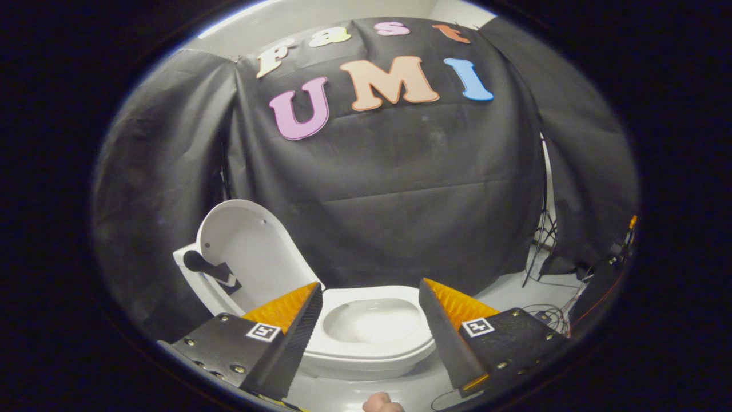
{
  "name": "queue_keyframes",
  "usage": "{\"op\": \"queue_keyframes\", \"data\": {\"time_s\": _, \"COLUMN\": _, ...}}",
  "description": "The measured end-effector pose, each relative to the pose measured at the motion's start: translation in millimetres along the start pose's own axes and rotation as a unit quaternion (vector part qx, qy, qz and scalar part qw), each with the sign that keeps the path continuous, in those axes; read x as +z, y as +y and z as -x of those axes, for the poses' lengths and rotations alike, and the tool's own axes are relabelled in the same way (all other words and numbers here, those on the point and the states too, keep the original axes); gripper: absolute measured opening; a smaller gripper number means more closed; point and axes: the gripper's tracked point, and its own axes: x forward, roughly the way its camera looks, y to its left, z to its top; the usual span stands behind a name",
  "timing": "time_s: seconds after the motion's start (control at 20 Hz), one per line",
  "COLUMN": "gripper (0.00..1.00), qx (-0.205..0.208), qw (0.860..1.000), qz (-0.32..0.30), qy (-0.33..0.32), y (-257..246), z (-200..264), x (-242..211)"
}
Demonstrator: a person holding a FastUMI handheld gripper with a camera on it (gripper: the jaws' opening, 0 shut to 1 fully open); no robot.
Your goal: Open the toilet lid.
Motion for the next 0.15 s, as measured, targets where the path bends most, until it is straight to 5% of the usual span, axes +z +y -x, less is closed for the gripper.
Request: {"op": "queue_keyframes", "data": {"time_s": 0.15, "gripper": 0.99, "qx": 0.002, "qw": 1.000, "qz": 0.007, "qy": -0.001, "y": 7.1, "z": -4.4, "x": -4.0}}
